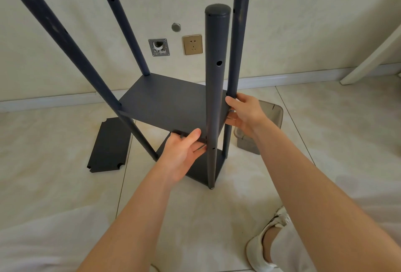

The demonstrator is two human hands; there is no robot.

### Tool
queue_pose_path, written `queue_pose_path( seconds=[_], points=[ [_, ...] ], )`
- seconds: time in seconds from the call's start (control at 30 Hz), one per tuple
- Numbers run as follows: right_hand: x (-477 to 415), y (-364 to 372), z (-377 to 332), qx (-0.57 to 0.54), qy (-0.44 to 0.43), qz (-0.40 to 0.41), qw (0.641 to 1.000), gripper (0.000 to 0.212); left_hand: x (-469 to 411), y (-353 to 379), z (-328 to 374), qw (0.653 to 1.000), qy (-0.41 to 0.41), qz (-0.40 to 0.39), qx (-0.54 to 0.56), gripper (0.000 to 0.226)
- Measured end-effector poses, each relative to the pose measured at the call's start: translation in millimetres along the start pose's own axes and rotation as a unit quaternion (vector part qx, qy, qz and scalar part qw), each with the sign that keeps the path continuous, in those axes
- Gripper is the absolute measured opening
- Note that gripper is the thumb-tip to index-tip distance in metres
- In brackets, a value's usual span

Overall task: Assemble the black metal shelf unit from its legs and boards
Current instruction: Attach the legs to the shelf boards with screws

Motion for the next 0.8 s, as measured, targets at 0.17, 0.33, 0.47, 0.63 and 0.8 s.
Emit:
queue_pose_path(
  seconds=[0.17,0.33,0.47,0.63,0.8],
  points=[
    [1,-1,0,-0.003,-0.001,0.004,1.0,0.041,-3,-1,0,1.0,-0.004,0.001,-0.005,0.023],
    [3,0,-1,-0.005,-0.001,0.012,1.0,0.043,-1,-2,1,1.0,0.001,-0.001,-0.019,0.024],
    [6,0,-1,0.0,0.005,0.01,1.0,0.045,3,-2,0,1.0,-0.001,0.012,-0.019,0.029],
    [17,2,9,-0.045,0.055,0.045,0.996,0.067,5,-2,-3,1.0,-0.01,0.022,0.002,0.037],
    [53,10,48,-0.023,0.067,0.023,0.997,0.057,6,-6,2,0.998,-0.026,0.007,0.063,0.039]
  ],
)
Point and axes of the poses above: each hand's wrist, its own x-axis away from the middle knuckle, its own y-axis out of the palm, z = x × y, the point moved 6 cm from there along -x, towards the middle knuckle, and after that the axes turned 13 degrees about z, right-handed, at the moved point
